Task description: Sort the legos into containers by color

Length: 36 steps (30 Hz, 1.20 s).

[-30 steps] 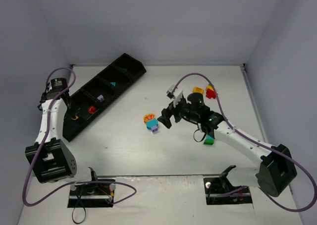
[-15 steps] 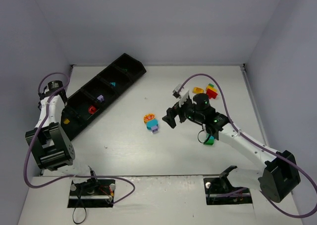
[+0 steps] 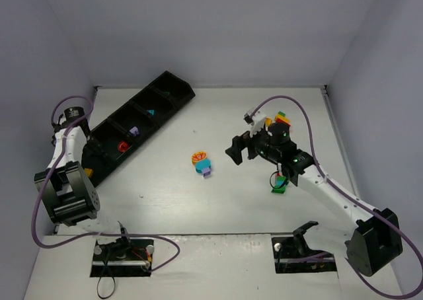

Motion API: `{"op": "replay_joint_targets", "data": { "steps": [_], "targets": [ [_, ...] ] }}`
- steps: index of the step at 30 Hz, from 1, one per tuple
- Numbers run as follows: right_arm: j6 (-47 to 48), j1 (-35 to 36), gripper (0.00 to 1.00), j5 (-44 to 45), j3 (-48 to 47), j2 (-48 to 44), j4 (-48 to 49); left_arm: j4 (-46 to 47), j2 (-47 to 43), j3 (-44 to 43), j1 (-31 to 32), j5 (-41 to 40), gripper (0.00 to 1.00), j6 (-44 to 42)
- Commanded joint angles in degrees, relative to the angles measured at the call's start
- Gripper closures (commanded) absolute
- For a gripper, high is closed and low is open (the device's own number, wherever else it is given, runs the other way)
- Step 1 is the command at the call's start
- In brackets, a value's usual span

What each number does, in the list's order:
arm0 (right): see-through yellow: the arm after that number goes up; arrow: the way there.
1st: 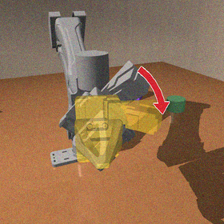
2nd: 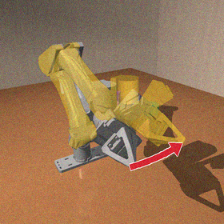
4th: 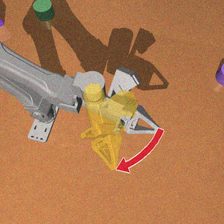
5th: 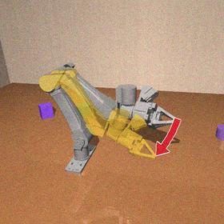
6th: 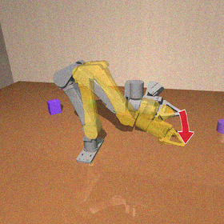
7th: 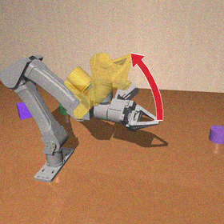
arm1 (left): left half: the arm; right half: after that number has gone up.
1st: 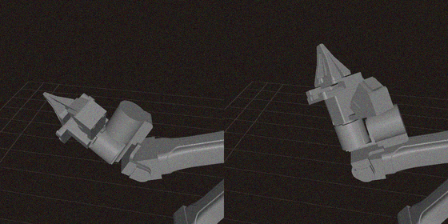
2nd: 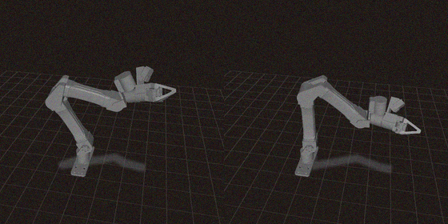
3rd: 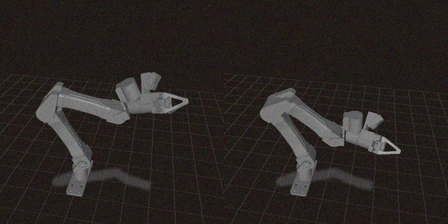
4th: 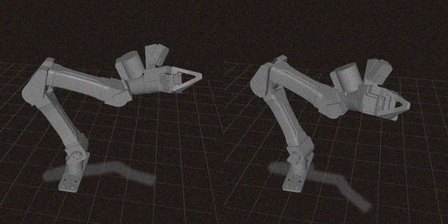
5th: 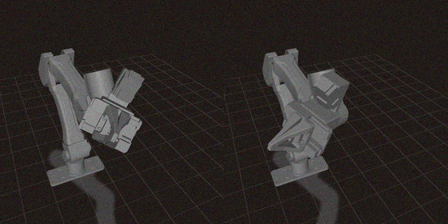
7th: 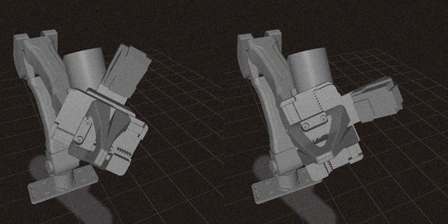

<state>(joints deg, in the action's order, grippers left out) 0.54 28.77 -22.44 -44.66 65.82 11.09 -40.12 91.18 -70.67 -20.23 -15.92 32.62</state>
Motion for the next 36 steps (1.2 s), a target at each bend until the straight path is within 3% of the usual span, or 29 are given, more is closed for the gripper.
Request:
{"op": "replay_joint_targets", "data": {
  "steps": [1, 5, 12, 15, 16, 18, 21, 23, 25, 29, 36],
  "targets": [
    [-5.5, -2.5, 0.0, 3.4, -0.2, -2.5, 2.2, 2.4, -4.7, -2.2, -0.1, 3.2, 0.44, 0.3],
    [-13.4, -7.9, 0.0, 6.3, -0.2, -2.1, 1.0, 3.2, -8.6, -2.4, 2.4, 9.4, 0.43, -0.8],
    [-20.2, -9.8, 0.0, 20.7, -2.5, -0.3, -3.8, 4.3, -14.4, -3.7, 18.4, 12.3, 0.42, -4.7],
    [-19.3, -9.9, 0.1, 26.0, -4.5, 1.4, -4.9, 5.8, -16.0, -3.3, 23.8, 17.1, 0.42, -5.2],
    [-18.0, -9.9, 0.2, 27.7, -6.6, 3.5, -5.2, 6.8, -17.2, -2.5, 25.5, 19.3, 0.42, -5.3],
    [-16.5, -10.0, 0.29, 28.4, -8.8, 6.4, -5.2, 8.0, -18.8, -1.1, 26.7, 21.7, 0.42, -5.8],
    [-13.6, -12.7, 0.29, 23.1, -14.2, 13.4, -5.1, 8.5, -21.8, 1.2, 28.0, 24.4, 0.42, -6.9],
    [-12.8, -15.1, 0.23, 17.7, -16.7, 16.9, -5.1, 8.0, -23.1, 2.4, 28.3, 27.0, 0.41, -7.0],
    [-11.2, -16.3, 0.17, 15.9, -20.3, 21.8, -5.2, 8.0, -24.9, 4.0, 28.5, 28.8, 0.41, -7.1],
    [-7.8, -18.0, 0.15, 14.4, -25.6, 29.3, -5.3, 7.7, -27.3, 6.6, 28.8, 31.1, 0.41, -6.9],
    [14.2, -21.2, 0.16, 4.3, -31.7, 40.2, -5.3, 6.1, -28.7, 8.3, 29.1, 33.0, 0.41, -6.9]
  ]
}}
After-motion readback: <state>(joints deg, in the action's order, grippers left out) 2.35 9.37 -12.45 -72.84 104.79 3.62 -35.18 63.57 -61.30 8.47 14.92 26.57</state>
